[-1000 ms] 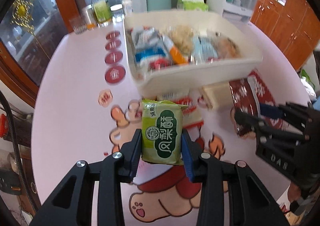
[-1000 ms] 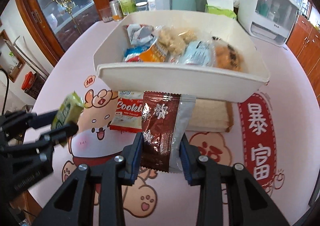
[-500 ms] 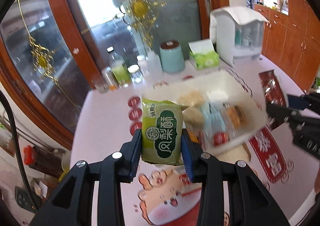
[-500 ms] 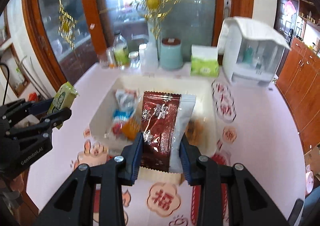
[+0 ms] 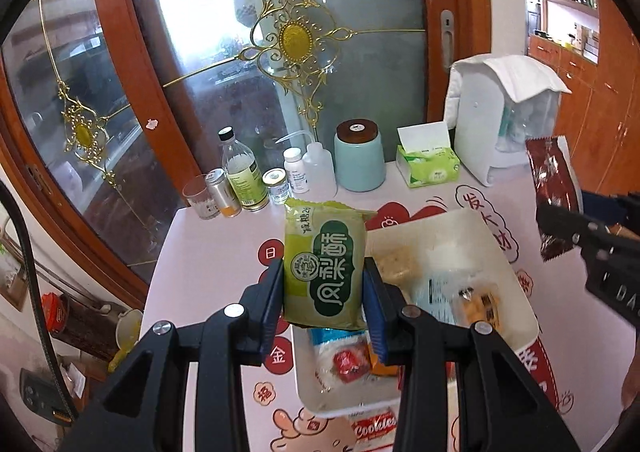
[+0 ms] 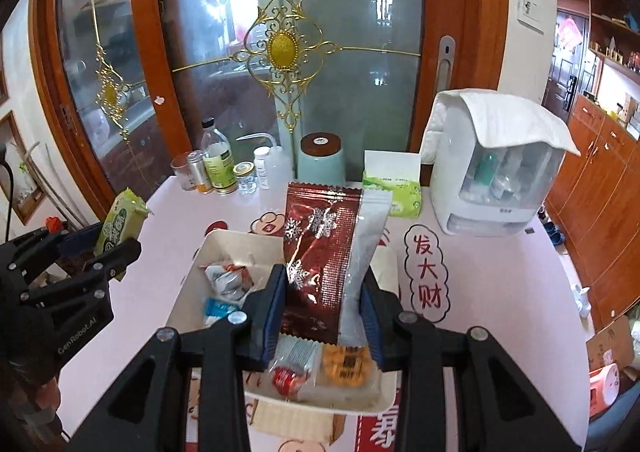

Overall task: Organize snacks
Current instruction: 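Lift both packs over the white tray and open both tools, then grasp the red Cookies pack with the left tool while the right tool grasps the wafer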

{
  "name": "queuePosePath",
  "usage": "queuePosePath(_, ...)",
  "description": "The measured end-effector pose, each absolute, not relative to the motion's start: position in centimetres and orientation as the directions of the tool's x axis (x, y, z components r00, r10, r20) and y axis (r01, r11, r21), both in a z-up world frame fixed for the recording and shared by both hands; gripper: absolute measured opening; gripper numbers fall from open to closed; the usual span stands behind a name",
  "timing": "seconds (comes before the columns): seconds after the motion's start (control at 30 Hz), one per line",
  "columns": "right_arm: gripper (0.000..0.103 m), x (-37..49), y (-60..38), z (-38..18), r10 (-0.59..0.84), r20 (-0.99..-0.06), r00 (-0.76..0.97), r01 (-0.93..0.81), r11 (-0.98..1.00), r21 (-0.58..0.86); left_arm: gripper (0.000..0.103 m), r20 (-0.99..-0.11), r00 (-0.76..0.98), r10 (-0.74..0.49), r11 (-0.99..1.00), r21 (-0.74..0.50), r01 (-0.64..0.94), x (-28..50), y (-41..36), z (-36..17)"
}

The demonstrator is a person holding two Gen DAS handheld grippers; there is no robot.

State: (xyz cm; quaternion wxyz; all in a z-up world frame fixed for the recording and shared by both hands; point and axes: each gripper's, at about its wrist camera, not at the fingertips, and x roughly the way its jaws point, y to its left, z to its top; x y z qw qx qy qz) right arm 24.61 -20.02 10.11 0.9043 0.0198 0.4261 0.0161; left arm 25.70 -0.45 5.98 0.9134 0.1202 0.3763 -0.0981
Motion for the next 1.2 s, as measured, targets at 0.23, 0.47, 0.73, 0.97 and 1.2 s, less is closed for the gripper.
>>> queuePosePath(0.23, 0.045, 27.0, -19.3, 7.7, 0.043, -0.812, 0.582, -0.028, 0.999, 0.033, 0.062, -0.731, 0.677, -0.087, 0.954, 0.134, 0.267, 27.6, -1.6, 4.2)
queuePosePath(0.47, 0.061, 26.4, -19.4, 6.1, 0.084, -0.814, 0.575, -0.044, 0.996, 0.072, 0.092, -0.708, 0.703, -0.068, 0.942, 0.186, 0.279, 26.5, -2.0, 3.3)
queuePosePath(0.73, 0.061, 25.6, -19.5, 6.1, 0.109, -0.810, 0.576, -0.046, 0.994, 0.101, 0.092, -0.717, 0.693, -0.078, 0.942, 0.175, 0.286, 25.5, -1.7, 3.2)
queuePosePath(0.97, 0.061, 24.3, -19.4, 6.5, 0.124, -0.804, 0.582, -0.059, 0.992, 0.110, 0.092, -0.716, 0.693, -0.082, 0.945, 0.165, 0.282, 24.1, -1.4, 3.7)
queuePosePath(1.2, 0.061, 22.5, -19.4, 7.3, 0.137, -0.796, 0.590, -0.070, 0.991, 0.118, 0.092, -0.719, 0.689, -0.092, 0.949, 0.146, 0.280, 22.3, -1.2, 4.3)
